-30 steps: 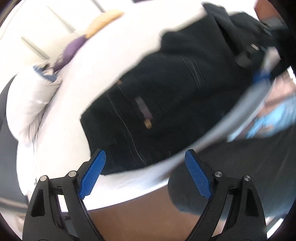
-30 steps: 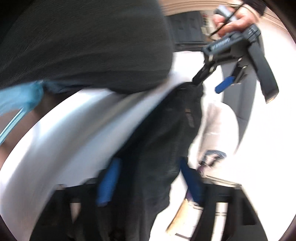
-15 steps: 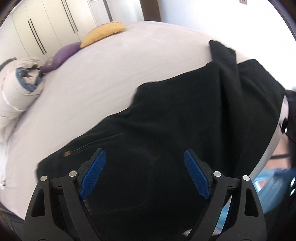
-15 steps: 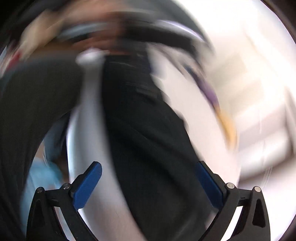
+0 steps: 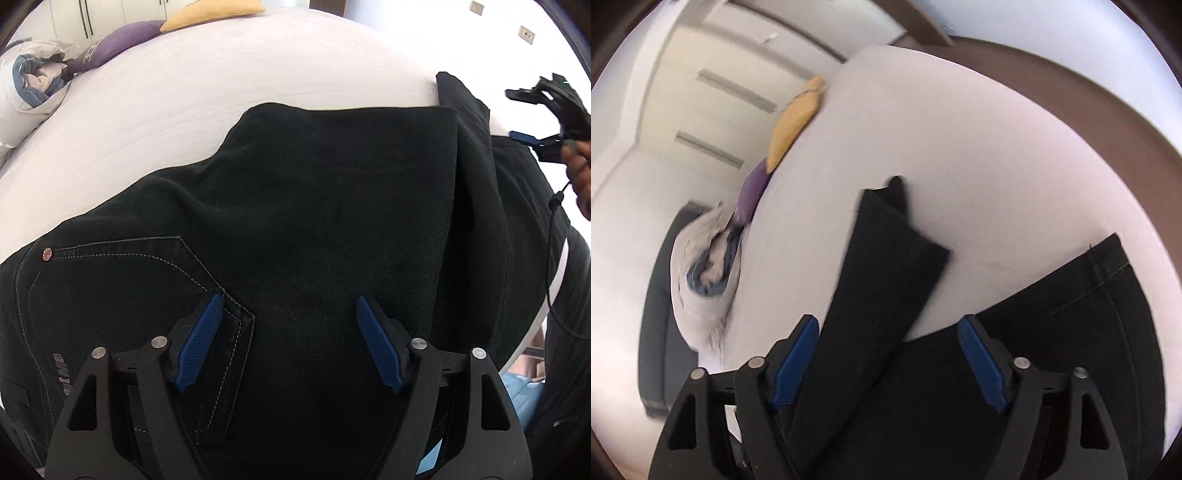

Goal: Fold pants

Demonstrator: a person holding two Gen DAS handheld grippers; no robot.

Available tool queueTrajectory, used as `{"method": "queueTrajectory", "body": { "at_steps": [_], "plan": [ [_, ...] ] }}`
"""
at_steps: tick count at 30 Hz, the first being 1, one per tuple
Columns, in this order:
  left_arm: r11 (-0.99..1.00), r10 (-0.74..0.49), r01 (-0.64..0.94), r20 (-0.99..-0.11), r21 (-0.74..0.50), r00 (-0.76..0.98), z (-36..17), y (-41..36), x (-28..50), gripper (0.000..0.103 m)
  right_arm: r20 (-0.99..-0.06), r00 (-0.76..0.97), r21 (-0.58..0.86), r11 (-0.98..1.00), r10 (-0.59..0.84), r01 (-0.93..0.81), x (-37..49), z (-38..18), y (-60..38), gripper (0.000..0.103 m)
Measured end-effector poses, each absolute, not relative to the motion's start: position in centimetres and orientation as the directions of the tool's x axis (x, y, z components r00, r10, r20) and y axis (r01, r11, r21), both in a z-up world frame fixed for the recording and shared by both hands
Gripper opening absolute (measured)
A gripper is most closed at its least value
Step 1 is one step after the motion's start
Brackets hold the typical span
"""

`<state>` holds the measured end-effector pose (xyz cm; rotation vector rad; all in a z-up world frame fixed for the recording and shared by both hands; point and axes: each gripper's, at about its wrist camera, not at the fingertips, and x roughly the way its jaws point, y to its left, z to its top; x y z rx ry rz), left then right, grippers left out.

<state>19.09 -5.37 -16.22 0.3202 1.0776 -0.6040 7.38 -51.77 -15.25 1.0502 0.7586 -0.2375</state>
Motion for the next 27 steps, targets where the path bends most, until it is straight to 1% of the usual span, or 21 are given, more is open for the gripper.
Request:
{"method": "queueTrajectory", "body": {
  "at_steps": [2,3,7,8,9,10,11,12,13,16,20,23,27],
  "plan": [
    [0.796,-0.292,0.604,-0.897,-0.036,0.332,-16.3,-5.7,19.2,0.074,-0.643,0.746,0.733,0.423,0.173,0.533,8.3,-16.5,-53.8,0.071],
    [0.798,-0.293,0.601,-0.898,-0.041,0.328,-16.4,-5.7,19.3,0.074,-0.642,0.749,0.733,0.422,0.167,0.534,8.2,-16.9,-53.5,0.069],
    [0.803,-0.305,0.594,-0.896,-0.059,0.324,-16.1,-5.7,19.5,0.074,-0.642,0.746,0.726,0.455,0.177,0.516,9.8,-16.6,-53.8,0.068],
    [0.803,-0.304,0.593,-0.895,-0.058,0.325,-16.1,-5.9,19.5,0.074,-0.65,0.738,0.717,0.467,0.181,0.517,10.5,-16.7,-54.0,0.061],
    [0.805,-0.303,0.591,-0.895,-0.057,0.327,-16.1,-6.0,19.5,0.074,-0.663,0.725,0.704,0.482,0.186,0.521,11.3,-16.8,-53.5,0.048],
    [0.806,-0.303,0.59,-0.895,-0.057,0.328,-16.1,-6.0,19.5,0.074,-0.67,0.718,0.701,0.482,0.19,0.526,11.6,-16.9,-53.5,0.04],
    [0.807,-0.302,0.587,-0.895,-0.057,0.329,-16.1,-6.0,19.4,0.074,-0.671,0.715,0.703,0.474,0.196,0.53,11.8,-17.1,-53.5,0.025],
    [0.809,-0.303,0.586,-0.894,-0.057,0.33,-16.1,-5.6,19.3,0.074,-0.669,0.715,0.711,0.455,0.203,0.536,11.8,-17.4,-53.6,0.016],
    [0.81,-0.303,0.584,-0.894,-0.058,0.332,-16.0,-5.3,19.2,0.074,-0.664,0.72,0.716,0.447,0.202,0.535,11.6,-17.4,-53.7,0.01],
    [0.812,-0.302,0.581,-0.893,-0.058,0.334,-15.8,-4.5,18.9,0.074,-0.665,0.725,0.704,0.474,0.18,0.529,11.4,-17.0,-53.2,0.007],
    [0.816,-0.297,0.576,-0.896,-0.058,0.33,-15.6,-4.3,19.0,0.074,-0.644,0.755,0.691,0.518,0.123,0.504,9.4,-14.5,-52.8,0.006],
    [0.82,-0.292,0.569,-0.898,-0.057,0.33,-15.6,-4.5,19.1,0.074,-0.621,0.78,0.692,0.521,0.077,0.5,6.0,-12.5,-52.5,0.006],
    [0.824,-0.285,0.564,-0.9,-0.055,0.33,-15.5,-4.8,19.4,0.074,-0.636,0.772,0.669,0.501,0.003,0.549,-0.4,-11.4,-52.5,0.006]
  ]
}}
